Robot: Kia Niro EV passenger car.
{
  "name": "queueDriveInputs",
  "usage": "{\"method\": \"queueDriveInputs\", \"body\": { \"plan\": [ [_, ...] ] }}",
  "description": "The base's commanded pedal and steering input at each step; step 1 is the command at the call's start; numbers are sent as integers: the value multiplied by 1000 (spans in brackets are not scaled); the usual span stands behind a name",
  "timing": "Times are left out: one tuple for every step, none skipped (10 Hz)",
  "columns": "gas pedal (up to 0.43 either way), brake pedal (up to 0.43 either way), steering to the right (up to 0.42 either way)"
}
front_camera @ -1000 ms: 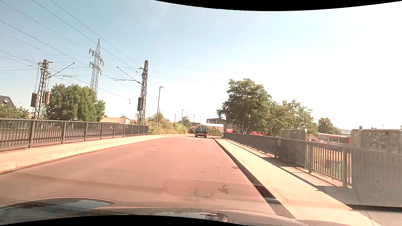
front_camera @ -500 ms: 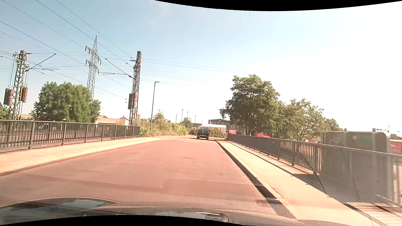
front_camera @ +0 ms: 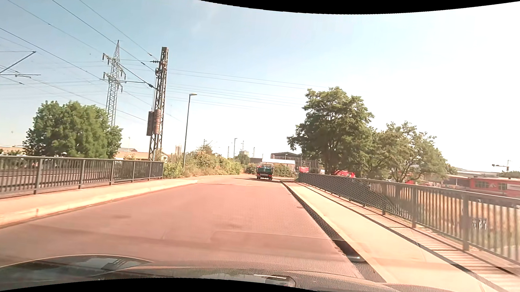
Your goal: Follow the waypoints while adhering to traffic rules and regulations
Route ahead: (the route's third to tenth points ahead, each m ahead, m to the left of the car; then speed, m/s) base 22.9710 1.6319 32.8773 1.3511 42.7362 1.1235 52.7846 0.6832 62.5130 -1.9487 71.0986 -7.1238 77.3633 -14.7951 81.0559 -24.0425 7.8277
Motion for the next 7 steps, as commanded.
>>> {"method": "queueDriveInputs", "body": {
  "plan": [
    [118, 0, -1],
    [118, 0, -1],
    [110, 0, -1],
    [110, 0, -1],
    [110, 0, -1],
    [110, 0, -1],
    [110, 0, -1]
  ]
}}
